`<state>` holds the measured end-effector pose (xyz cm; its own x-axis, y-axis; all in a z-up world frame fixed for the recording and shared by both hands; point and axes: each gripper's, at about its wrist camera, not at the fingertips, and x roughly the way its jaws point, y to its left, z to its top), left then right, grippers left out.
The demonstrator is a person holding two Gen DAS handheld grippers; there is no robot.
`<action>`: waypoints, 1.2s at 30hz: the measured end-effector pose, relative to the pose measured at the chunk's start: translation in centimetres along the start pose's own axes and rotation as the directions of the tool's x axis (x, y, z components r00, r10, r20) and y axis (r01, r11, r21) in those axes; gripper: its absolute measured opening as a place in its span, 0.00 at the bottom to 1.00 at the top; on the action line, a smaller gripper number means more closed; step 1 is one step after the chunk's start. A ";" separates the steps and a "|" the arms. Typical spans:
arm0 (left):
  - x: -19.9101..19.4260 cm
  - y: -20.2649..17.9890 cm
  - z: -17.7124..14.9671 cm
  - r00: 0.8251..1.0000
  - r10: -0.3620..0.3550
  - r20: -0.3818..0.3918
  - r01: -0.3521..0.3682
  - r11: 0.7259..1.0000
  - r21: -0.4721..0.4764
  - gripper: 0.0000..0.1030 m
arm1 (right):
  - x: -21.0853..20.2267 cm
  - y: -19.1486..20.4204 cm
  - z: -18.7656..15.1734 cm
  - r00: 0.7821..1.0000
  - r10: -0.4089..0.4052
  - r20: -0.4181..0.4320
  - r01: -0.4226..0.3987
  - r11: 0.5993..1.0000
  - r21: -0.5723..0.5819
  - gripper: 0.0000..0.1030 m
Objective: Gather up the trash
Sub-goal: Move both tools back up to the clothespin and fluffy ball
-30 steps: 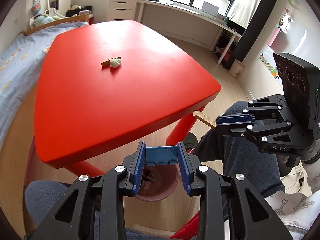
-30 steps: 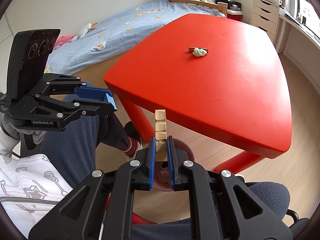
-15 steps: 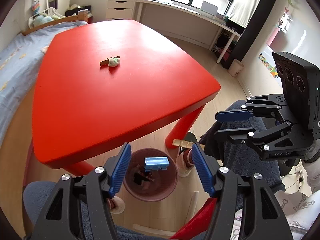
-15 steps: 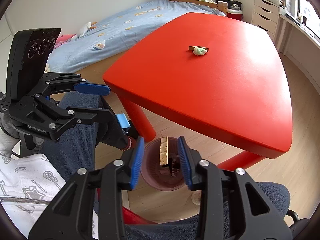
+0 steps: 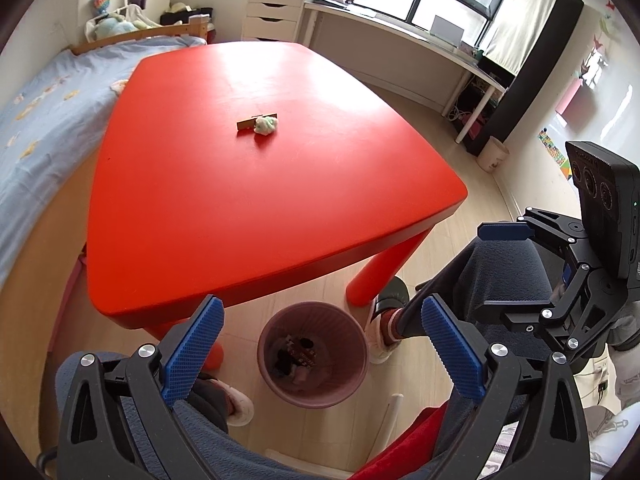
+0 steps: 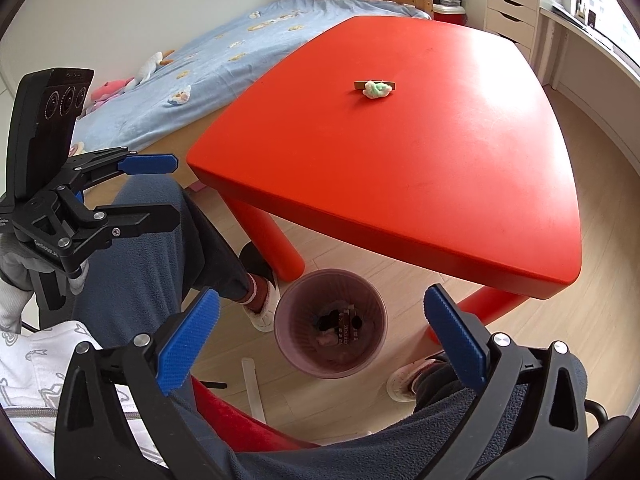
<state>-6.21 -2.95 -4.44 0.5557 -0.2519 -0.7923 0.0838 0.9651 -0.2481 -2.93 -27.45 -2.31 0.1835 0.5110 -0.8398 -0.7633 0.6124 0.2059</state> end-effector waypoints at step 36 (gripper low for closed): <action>0.8 5.4 8.1 0.998 0.017 0.065 -0.017 1.000 -0.014 0.93 | 0.9 -1.6 8.2 0.997 -0.046 0.063 0.047 0.999 -0.012 0.97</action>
<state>1.38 2.65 -1.96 0.6098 -0.2299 -0.7585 0.0631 0.9680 -0.2427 3.52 -23.03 0.67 0.2573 0.5189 -0.8152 -0.7613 0.6285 0.1598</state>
